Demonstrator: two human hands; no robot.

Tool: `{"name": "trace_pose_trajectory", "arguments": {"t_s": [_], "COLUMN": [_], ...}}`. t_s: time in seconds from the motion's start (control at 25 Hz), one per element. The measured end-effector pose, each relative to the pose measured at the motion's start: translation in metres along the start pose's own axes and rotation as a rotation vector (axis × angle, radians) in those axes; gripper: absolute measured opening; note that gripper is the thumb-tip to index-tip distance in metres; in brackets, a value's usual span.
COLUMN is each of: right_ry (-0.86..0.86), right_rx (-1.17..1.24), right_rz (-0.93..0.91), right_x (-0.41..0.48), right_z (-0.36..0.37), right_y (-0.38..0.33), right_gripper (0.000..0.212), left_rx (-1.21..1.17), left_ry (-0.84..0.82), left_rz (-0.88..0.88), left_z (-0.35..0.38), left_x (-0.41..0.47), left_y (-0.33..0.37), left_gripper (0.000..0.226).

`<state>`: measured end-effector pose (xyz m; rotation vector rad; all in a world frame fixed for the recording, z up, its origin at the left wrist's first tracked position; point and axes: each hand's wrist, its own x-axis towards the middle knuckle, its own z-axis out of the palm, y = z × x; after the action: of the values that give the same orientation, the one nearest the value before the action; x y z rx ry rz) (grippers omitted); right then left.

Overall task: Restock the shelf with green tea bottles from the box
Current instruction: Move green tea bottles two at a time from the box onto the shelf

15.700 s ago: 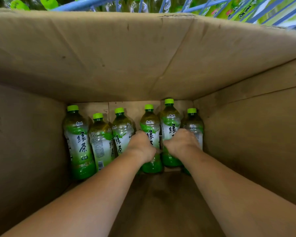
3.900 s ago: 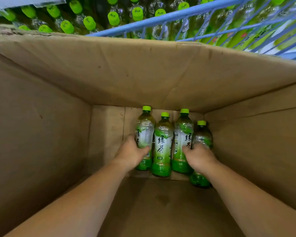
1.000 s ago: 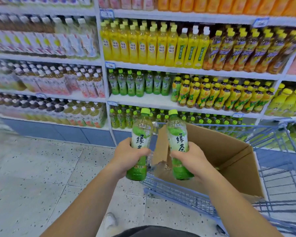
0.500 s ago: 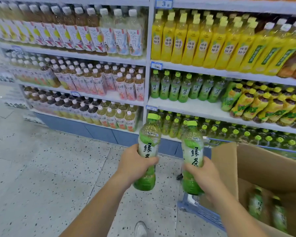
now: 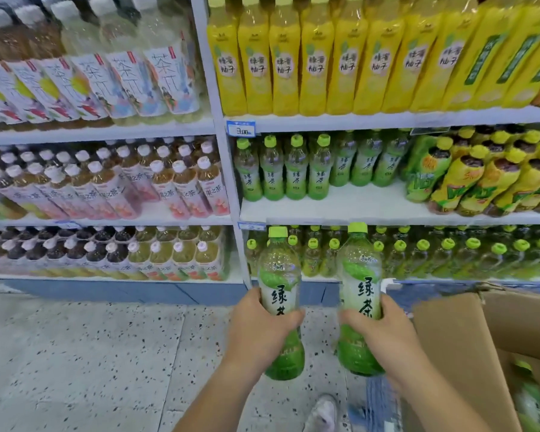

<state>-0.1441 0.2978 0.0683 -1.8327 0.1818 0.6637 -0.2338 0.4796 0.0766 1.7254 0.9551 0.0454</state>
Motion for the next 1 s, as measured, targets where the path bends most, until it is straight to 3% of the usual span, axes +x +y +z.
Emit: {"name": "trace_pose_trajectory", "arguments": {"t_s": [0.28,1.0], "right_ry": [0.093,0.186], "right_rx": [0.035,-0.091], "right_rz": [0.001,-0.295], "right_x": [0.125,0.334], "right_z": [-0.023,-0.069], "right_y": [-0.004,-0.058], "right_gripper": [0.026,0.039], "left_rx": [0.064,0.073], "left_ry": [-0.091,0.036], "left_rz": [0.099,0.510], "left_z": [0.078,0.203], "left_x": [0.123,0.307], "left_y": [0.039,0.114], "left_gripper": [0.027,0.036]}}
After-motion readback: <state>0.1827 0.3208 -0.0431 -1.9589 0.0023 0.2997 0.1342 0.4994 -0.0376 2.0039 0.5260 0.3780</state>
